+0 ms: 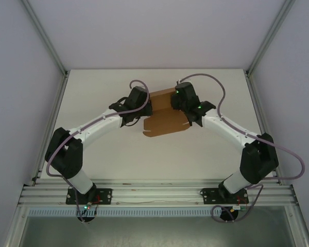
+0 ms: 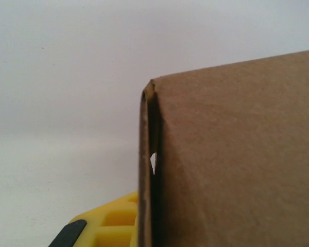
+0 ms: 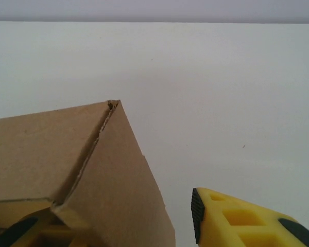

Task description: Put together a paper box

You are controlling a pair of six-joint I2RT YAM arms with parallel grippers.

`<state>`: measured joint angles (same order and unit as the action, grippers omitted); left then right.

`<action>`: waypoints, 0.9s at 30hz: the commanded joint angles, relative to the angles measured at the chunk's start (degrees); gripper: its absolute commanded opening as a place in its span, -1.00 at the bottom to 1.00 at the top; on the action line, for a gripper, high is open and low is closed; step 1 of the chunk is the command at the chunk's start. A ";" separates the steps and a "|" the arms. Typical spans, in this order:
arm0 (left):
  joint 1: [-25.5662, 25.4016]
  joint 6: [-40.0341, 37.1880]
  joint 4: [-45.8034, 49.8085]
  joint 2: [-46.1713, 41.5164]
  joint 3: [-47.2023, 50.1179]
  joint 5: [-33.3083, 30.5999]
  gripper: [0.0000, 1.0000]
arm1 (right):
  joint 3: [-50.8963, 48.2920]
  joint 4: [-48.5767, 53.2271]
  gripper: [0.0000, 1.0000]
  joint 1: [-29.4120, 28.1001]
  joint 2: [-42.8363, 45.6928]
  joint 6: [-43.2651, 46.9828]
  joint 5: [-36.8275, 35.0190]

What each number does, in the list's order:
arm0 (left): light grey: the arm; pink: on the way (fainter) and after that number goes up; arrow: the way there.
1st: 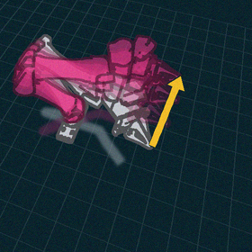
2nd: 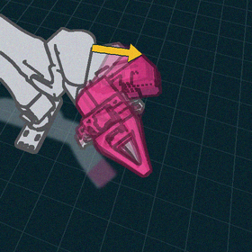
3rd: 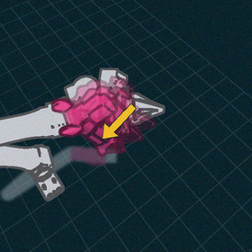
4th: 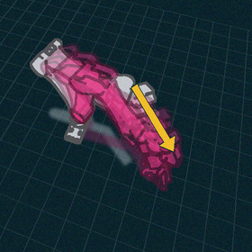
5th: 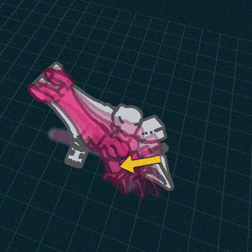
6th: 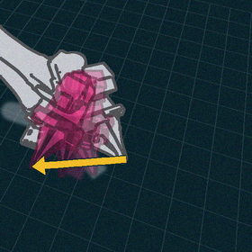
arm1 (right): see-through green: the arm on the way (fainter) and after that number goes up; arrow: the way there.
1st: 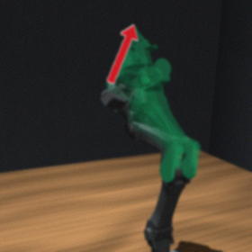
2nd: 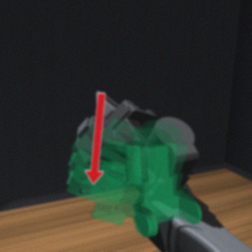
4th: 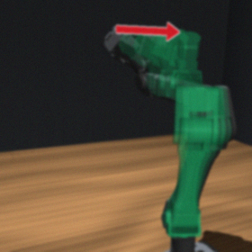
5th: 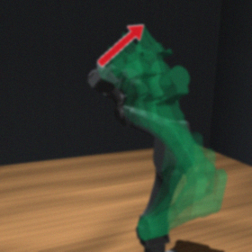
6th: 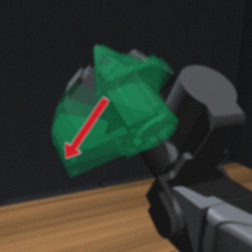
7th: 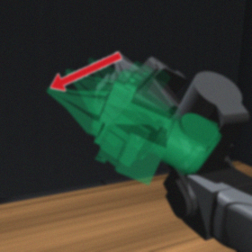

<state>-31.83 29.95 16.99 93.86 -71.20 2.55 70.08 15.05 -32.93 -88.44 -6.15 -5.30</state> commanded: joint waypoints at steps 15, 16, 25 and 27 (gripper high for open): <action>0.46 9.29 18.12 5.81 -9.67 -20.18 -1.00 | 7.07 10.65 -0.99 -1.28 -8.23 -8.78 -27.21; 0.47 10.44 19.66 6.34 -9.85 -22.18 -1.00 | 7.02 11.38 -1.00 -1.29 -8.10 -9.49 -28.57; 0.20 10.14 23.74 9.58 -12.55 -26.22 -1.00 | 7.97 15.85 -1.00 -1.41 -9.82 -16.14 -32.25; -0.11 9.34 23.96 9.54 -13.56 -26.63 -1.00 | 9.46 17.64 -0.97 -1.33 -10.68 -16.96 -32.57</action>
<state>-34.52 38.63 29.43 102.63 -83.90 -11.35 77.32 24.51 -37.32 -98.17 -17.50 -22.72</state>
